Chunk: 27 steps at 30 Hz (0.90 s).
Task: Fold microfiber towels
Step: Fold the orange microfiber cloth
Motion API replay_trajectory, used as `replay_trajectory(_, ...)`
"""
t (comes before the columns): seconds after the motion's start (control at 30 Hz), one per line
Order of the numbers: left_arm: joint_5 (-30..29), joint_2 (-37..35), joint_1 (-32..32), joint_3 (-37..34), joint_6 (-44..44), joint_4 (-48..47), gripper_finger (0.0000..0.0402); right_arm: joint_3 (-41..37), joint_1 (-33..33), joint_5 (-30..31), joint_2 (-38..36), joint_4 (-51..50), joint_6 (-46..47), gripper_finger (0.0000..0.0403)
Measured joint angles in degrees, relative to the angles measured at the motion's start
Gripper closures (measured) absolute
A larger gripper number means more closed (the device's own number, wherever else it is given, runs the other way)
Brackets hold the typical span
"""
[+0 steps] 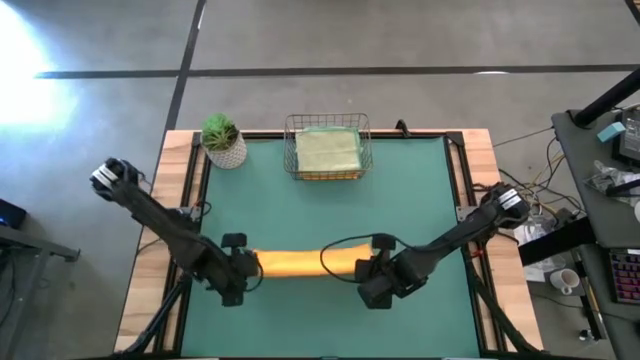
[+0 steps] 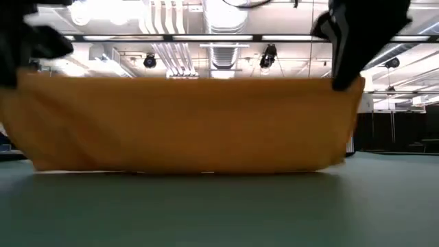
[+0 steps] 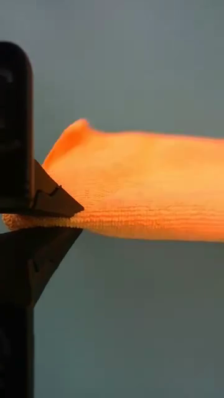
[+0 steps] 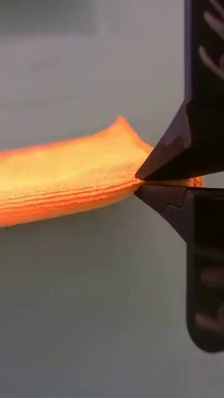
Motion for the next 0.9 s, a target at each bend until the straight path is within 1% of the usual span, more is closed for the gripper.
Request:
replay_trajectory(0.1, 1.54, -5.04, 1.11, 1.61, 0.02, -0.12, 0.0392, 3.13, 0.08, 1.86, -0.02, -4.53, 1.21, 0.0394)
replay_trajectory(0.27, 2.74, -12.22, 2.69, 3.56, -0.42, -0.18, 0.0392, 8.1, 0.08, 5.13, -0.49, -7.85, 3.08, 0.0394)
replay_trajectory(0.33, 4.51, -14.48, 3.12, 3.74, -0.49, -0.11, 0.0392, 10.2, 0.08, 7.41, -0.7, -9.81, 3.46, 0.0394)
replay_trajectory(0.43, 8.08, -16.21, 3.46, 3.66, -0.36, -0.17, 0.0392, 13.22, 0.08, 10.44, -0.74, -13.27, 4.55, 0.0394)
replay_trajectory(0.5, 10.6, -16.4, 3.46, 3.48, -0.13, -0.24, 0.0392, 15.04, 0.08, 10.92, -0.75, -15.28, 5.75, 0.0394)
replay_trajectory(0.57, 11.49, -15.99, 3.44, 3.22, -0.11, -1.17, 0.0392, 16.38, 0.11, 11.32, -0.78, -16.11, 6.94, 0.0394)
replay_trajectory(0.63, 11.17, -15.11, 3.46, 2.85, -0.01, -2.23, 0.0392, 16.68, 0.11, 11.98, -0.78, -16.38, 7.5, 0.0394)
replay_trajectory(0.7, 9.53, -13.59, 3.7, 2.34, 1.39, -4.16, 0.0392, 16.15, -0.05, 13.79, -0.74, -16.39, 7.53, 0.0394)
replay_trajectory(0.83, 3.82, -9.83, 5.48, 2.01, 5.09, -7.86, 0.0392, 13.4, -1.78, 15.69, -0.61, -16.44, 7.3, 0.0394)
replay_trajectory(0.9, 2.03, -8.18, 7.27, 2.14, 6.94, -8.7, 0.0392, 11.95, -3.0, 16.81, -0.56, -16.5, 7.52, 0.0394)
